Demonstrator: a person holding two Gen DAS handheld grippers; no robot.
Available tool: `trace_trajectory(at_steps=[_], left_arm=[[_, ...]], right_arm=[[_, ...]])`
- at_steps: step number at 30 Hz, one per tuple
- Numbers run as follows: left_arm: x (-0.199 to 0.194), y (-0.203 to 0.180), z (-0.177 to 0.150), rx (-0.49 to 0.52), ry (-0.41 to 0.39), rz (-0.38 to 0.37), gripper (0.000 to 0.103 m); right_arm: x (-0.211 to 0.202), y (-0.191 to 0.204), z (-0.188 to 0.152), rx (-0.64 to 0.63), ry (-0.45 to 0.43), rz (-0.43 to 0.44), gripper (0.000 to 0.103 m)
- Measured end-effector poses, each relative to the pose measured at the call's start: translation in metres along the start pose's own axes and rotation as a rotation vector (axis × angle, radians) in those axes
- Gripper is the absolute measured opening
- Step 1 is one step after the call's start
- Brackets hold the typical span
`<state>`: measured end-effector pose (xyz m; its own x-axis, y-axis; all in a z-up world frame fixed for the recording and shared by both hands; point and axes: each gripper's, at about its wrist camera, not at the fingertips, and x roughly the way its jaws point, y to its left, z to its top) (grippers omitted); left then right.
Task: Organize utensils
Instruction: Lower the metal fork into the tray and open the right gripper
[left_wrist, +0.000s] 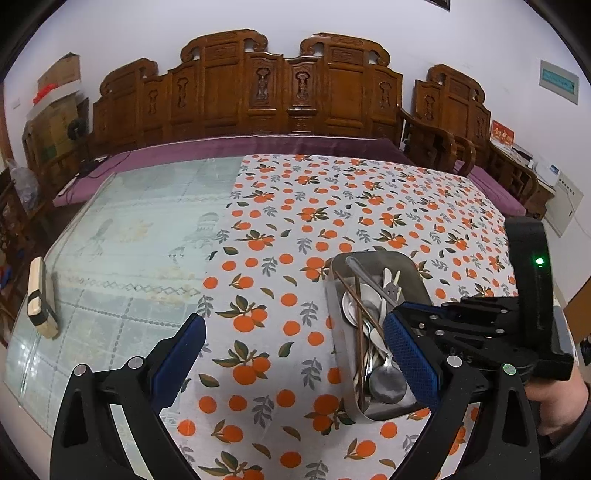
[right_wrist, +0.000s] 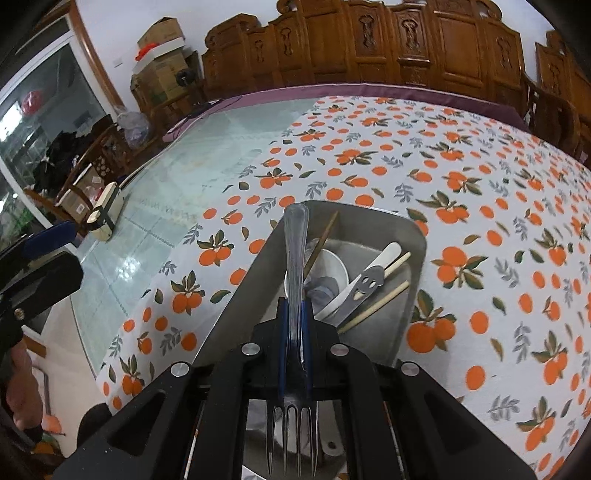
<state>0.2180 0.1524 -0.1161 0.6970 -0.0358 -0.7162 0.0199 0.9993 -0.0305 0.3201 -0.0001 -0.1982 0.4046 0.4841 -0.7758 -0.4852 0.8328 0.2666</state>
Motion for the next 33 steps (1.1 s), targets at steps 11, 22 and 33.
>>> trace_trajectory(at_steps=[11, 22, 33], left_arm=[[0.003, 0.004, -0.003, -0.008, 0.008, 0.001, 0.093], [0.005, 0.004, -0.006, -0.009, 0.014, 0.004, 0.093], [0.004, 0.005, -0.006, -0.012, 0.015, 0.008, 0.093]], right_arm=[[0.017, -0.015, -0.003, 0.019, 0.015, -0.092, 0.008], [0.027, -0.021, -0.005, 0.046, 0.030, -0.113, 0.009], [0.011, 0.006, -0.007, -0.061, -0.015, -0.047, 0.012]])
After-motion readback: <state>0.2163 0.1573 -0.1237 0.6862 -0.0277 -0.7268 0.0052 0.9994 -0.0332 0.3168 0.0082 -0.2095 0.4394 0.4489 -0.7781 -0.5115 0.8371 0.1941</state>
